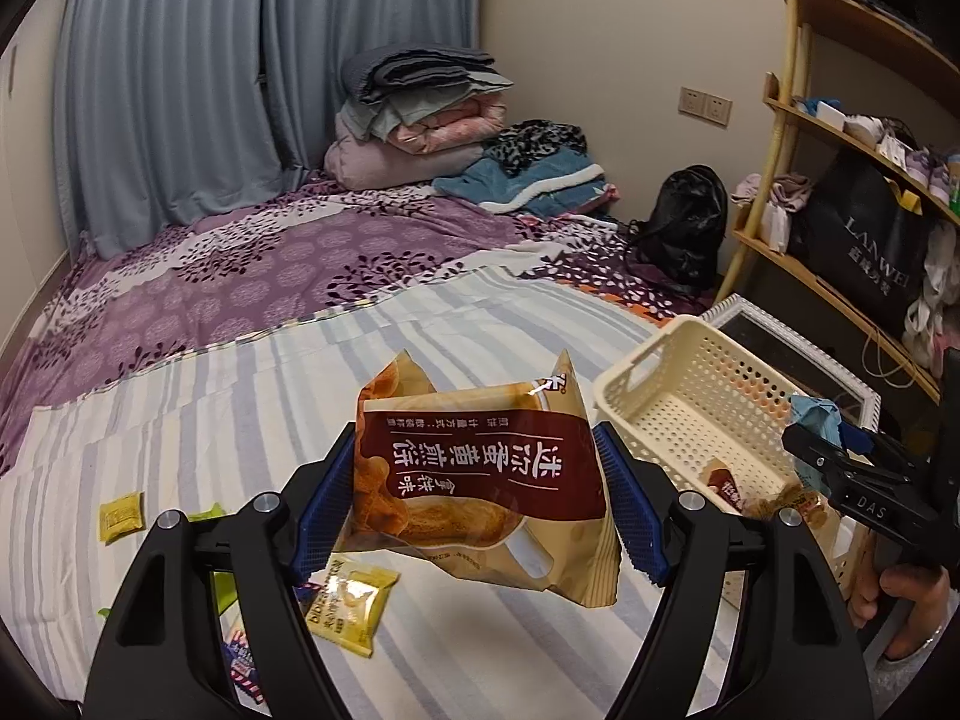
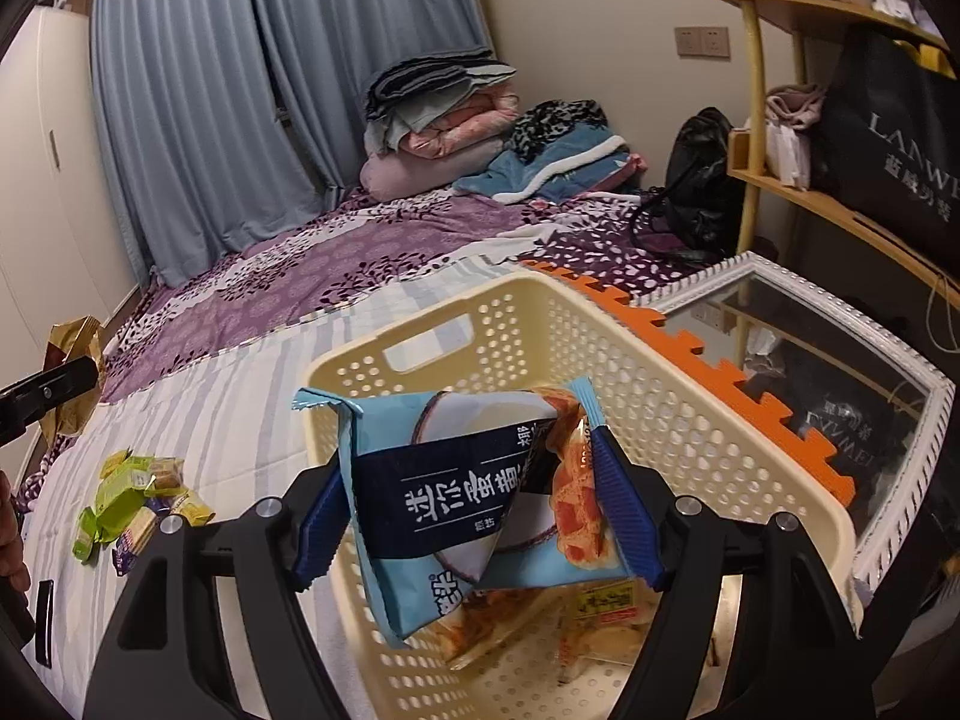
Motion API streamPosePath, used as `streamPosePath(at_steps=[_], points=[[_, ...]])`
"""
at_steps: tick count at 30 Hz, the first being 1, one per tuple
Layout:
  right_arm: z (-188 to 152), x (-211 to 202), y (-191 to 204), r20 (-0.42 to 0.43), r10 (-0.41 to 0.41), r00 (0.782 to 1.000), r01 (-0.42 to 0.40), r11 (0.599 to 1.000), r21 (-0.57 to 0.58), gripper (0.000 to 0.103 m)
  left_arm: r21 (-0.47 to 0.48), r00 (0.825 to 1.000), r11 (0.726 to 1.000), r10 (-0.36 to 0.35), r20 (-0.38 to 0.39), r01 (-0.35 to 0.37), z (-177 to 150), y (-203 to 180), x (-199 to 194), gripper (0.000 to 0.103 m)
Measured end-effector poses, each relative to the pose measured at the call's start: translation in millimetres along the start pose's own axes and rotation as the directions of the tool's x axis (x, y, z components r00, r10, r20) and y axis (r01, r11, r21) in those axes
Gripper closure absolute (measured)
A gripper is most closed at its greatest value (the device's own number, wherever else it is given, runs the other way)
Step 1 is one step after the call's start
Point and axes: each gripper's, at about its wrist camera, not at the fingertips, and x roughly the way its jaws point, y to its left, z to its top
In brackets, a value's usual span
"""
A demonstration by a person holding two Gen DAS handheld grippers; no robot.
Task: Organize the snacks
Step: 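Carry the light-blue bag in the right tool while the left tool carries the brown-red bag to the basket, then open the right tool over the basket while the left tool releases the brown-red bag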
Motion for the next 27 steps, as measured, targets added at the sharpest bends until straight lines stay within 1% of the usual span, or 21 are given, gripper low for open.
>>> streamPosePath(at_steps=[1,2,4,10,16,27], points=[[0.2,-0.6,-4.7,0.001,-0.004,1.000,0.004,1.000,0.010,0.028,0.007,1.000,1.000,-0.006,-0.001,0.006,0.9,-5.0,1.1,0.026],[-0.3,-1.9,-9.9,0.004,-0.009,1.000,0.009,1.000,0.023,0.025,0.014,1.000,1.000,-0.013,-0.003,0.013,2.0,-9.4,2.5,0.026],[-1.0,-5.5,-20.4,0.021,-0.020,1.000,0.019,0.998,0.053,0.014,0.026,1.000,0.999,-0.026,-0.006,0.026,4.2,-17.6,5.5,0.026],[0.3,-15.3,-42.5,0.052,-0.050,0.997,0.045,0.995,0.093,0.014,0.058,0.998,0.996,-0.062,-0.016,0.063,10.0,-43.4,14.4,0.026],[-1.6,-20.2,-51.1,0.059,-0.056,0.997,0.050,0.994,0.102,0.014,0.104,0.994,0.989,-0.102,-0.027,0.104,15.8,-74.0,24.7,0.026],[-7.4,-26.0,-64.1,0.055,-0.070,0.996,0.063,0.991,0.120,0.014,0.171,0.978,0.964,-0.197,-0.070,0.206,20.9,-130.9,54.7,0.025]])
